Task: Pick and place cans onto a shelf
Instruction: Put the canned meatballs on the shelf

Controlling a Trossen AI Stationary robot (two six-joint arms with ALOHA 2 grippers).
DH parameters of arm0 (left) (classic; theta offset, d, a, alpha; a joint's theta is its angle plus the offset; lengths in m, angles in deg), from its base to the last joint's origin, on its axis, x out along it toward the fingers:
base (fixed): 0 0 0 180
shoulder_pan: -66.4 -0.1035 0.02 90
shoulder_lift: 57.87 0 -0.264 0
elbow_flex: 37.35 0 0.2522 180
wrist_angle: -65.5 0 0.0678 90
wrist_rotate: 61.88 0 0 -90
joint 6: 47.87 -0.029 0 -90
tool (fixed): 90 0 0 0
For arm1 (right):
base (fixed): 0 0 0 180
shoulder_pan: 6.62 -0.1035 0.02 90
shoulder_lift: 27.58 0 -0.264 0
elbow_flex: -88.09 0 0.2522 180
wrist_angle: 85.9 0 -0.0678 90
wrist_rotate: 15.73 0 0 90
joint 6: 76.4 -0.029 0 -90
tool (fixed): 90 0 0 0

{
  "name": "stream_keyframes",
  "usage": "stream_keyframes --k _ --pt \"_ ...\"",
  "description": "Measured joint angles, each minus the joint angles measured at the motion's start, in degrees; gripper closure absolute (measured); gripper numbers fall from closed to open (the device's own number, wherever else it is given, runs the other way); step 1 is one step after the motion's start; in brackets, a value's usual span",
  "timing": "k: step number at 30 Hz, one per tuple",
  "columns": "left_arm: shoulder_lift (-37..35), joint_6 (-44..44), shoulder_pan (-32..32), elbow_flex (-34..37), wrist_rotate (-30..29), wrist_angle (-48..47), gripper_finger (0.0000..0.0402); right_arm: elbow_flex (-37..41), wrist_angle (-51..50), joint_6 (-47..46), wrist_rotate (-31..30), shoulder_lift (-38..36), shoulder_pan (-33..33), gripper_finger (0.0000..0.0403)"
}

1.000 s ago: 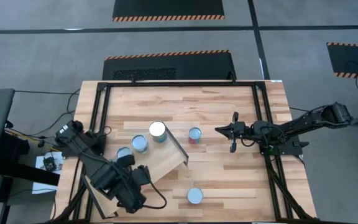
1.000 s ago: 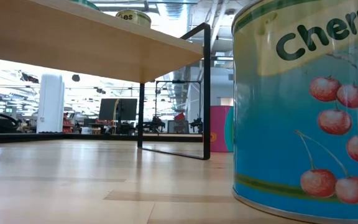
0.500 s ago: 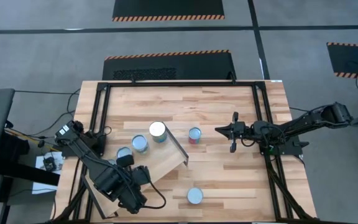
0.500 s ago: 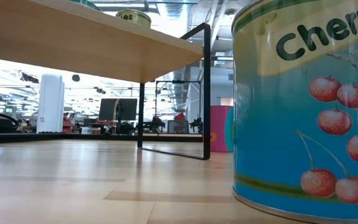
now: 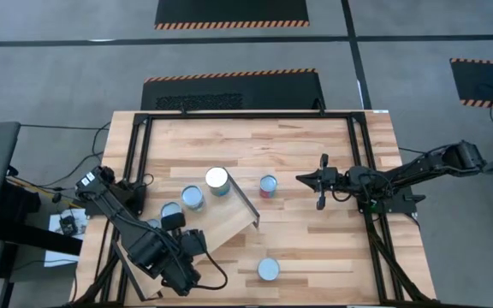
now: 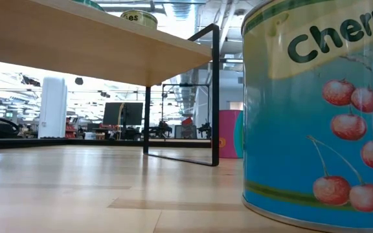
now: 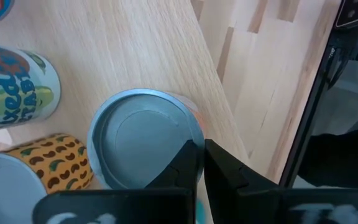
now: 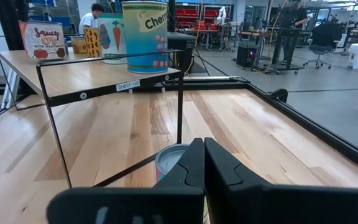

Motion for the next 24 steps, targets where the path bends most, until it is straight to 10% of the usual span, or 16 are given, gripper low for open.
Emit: stream_keyframes --k 24 --pt "-9.4 -1.6 1.6 11.4 -3.8 2.6 0.0401 0.0 0.9 -0.1 1.4 0.0 0.0 0.0391"
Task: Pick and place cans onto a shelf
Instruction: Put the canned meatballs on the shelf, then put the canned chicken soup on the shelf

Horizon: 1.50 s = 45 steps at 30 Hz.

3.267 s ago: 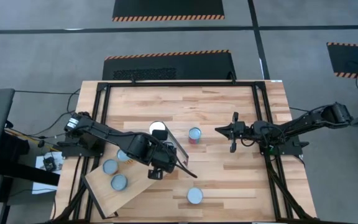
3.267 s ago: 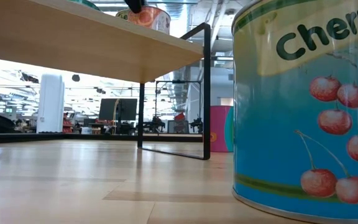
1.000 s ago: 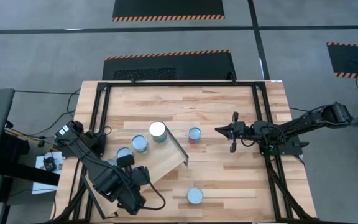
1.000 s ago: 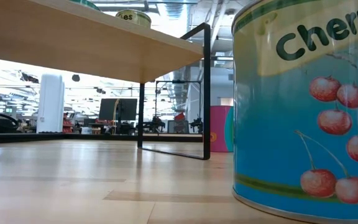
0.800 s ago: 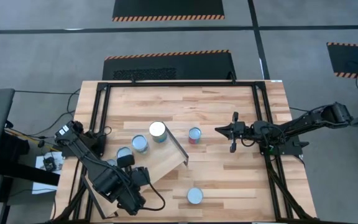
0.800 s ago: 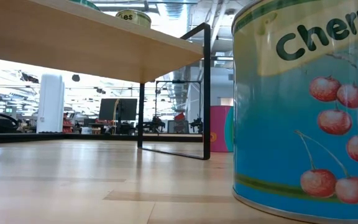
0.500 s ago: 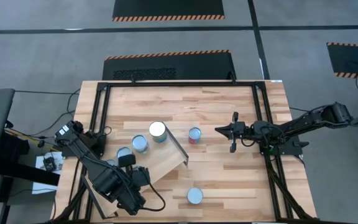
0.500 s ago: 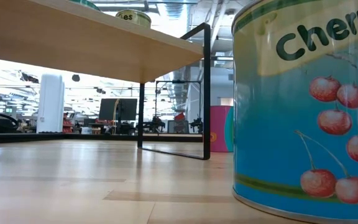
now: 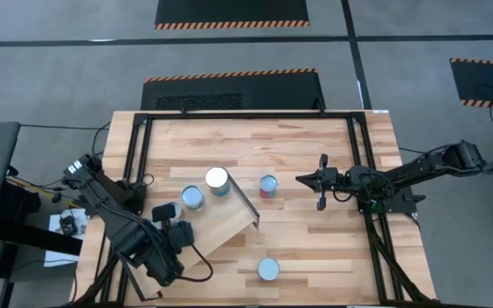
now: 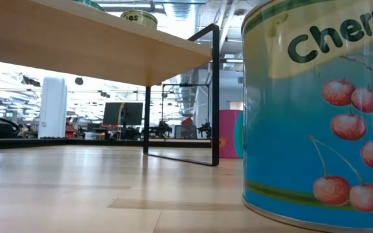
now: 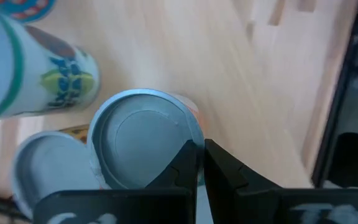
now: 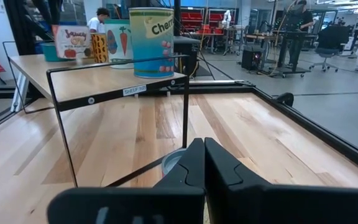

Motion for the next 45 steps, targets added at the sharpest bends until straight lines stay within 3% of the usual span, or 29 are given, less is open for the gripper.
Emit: stream_keyframes --k 27,39,45 --pt "0.1 -2.2 -0.9 0.9 0.9 2.9 0.0398 0.0 0.0 0.0 0.0 0.0 0.0 0.0389" --pt "0.1 -1.1 -0.9 0.9 0.8 2.9 0.0329 0.0 0.0 -0.1 0.0 0.0 0.0 0.0388" --pt "0.1 -1.6 -0.9 0.6 0.7 2.6 0.0316 0.0 0.0 -0.1 0.0 0.0 0.0 0.0389"
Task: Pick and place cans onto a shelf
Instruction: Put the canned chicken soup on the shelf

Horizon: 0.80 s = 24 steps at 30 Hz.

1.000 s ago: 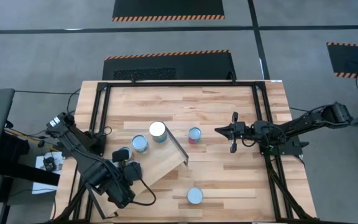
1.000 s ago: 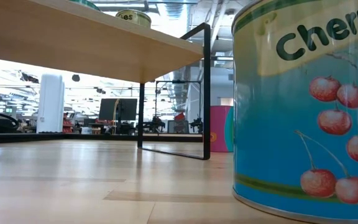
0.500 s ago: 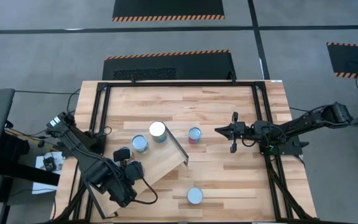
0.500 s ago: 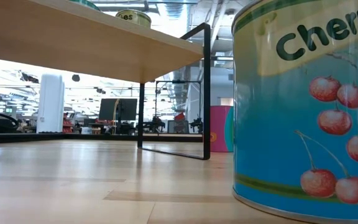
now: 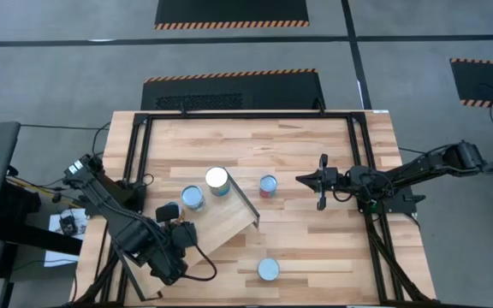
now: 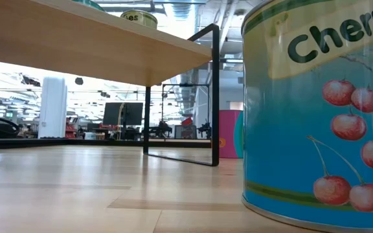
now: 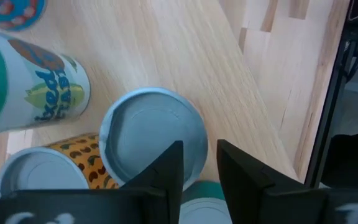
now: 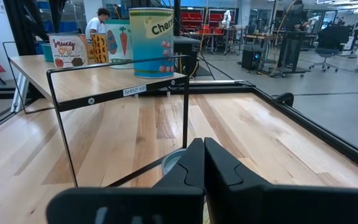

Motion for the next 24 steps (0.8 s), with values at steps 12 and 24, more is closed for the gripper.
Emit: stream_keyframes --k 12,24 --pt "-4.4 -10.6 -2.9 -1.4 -6.5 3.8 0.0337 0.0 -0.1 0.0 0.0 0.0 0.0 0.039" --pt "-32.0 -38.7 -17.2 23.2 -4.2 35.2 0.0401 0.0 -1.1 0.0 0.0 0.0 0.0 0.039"
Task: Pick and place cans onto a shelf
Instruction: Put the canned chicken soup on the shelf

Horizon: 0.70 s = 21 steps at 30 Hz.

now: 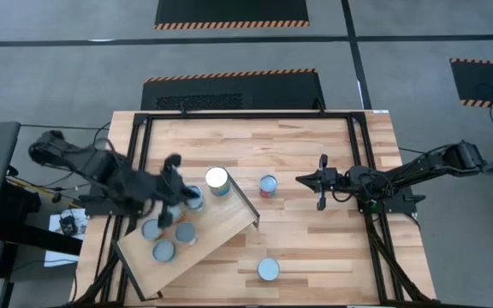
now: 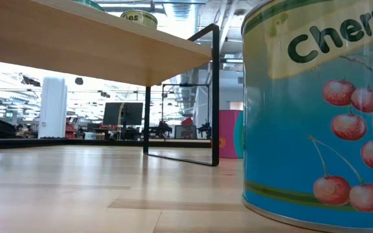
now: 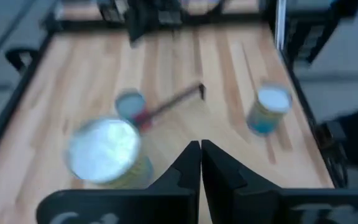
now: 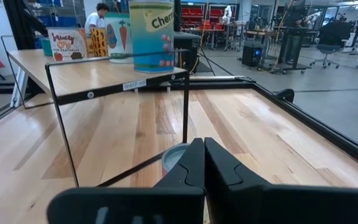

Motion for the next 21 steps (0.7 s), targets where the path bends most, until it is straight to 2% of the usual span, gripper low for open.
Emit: stream_keyframes --k 6,9,12,15,21 --pt "-15.8 -9.9 -12.8 17.9 6.3 15.8 0.0401 -0.4 -0.9 -1.0 0.0 0.0 0.0 0.0391" --pt "-21.3 -12.3 -18.9 25.8 11.6 22.7 0.0401 -2.6 -4.4 -1.5 0.1 0.0 0.0 0.0391" --pt "-24.9 -13.9 -23.9 32.4 16.9 27.7 0.0401 -7.0 -12.6 -1.5 0.1 0.0 0.1 0.0391" --pt "-27.7 -15.1 -27.3 37.9 19.7 33.4 0.0401 -13.0 -23.9 -1.5 0.1 0.0 0.9 0.0391" --pt "-35.0 -17.6 -30.6 45.4 21.4 38.2 0.0401 -24.0 -43.2 -0.2 0.7 0.4 1.4 0.0389"
